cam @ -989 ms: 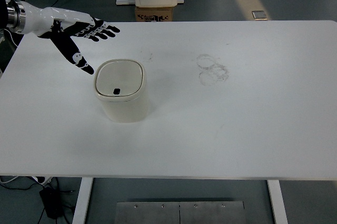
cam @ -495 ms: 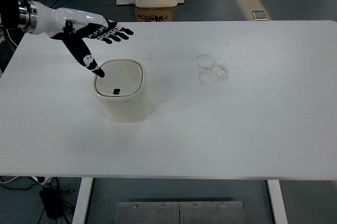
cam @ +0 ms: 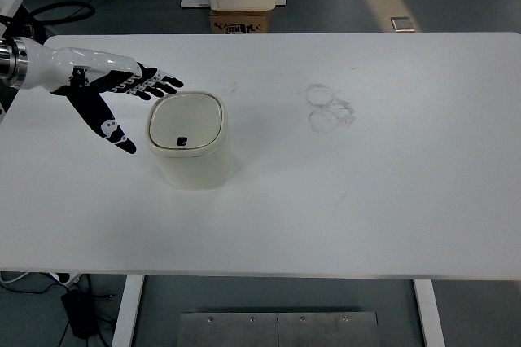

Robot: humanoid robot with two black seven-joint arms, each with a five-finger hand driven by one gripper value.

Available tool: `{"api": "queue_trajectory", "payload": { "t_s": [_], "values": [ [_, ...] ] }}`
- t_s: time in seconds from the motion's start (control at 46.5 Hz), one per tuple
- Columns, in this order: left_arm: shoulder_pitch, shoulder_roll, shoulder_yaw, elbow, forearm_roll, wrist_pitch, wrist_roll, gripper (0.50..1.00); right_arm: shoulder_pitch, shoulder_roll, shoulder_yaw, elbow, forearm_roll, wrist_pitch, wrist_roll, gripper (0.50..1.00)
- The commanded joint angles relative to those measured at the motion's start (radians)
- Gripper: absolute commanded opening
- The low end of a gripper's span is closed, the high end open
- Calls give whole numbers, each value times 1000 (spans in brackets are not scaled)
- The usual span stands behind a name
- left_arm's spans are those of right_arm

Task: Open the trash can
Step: 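Lower the left hand fingers onto the trash can lid, then press down on the lid button with the left hand fingers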

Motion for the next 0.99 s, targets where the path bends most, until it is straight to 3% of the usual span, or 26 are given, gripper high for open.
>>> {"api": "queue_trajectory", "payload": {
  "t_s": [0.0, 0.581, 0.968],
  "values": [
    [17, -3, 1, -8, 2, -1, 0, 1000, 0, 0, 0, 1, 0, 0, 0, 991],
    [44, -87, 1, -12, 0, -1, 0, 1000, 0, 0, 0, 1, 0, 0, 0, 991],
    [46, -90, 2, -11, 0, -1, 0, 1000, 0, 0, 0, 1, 0, 0, 0, 991]
  ]
}}
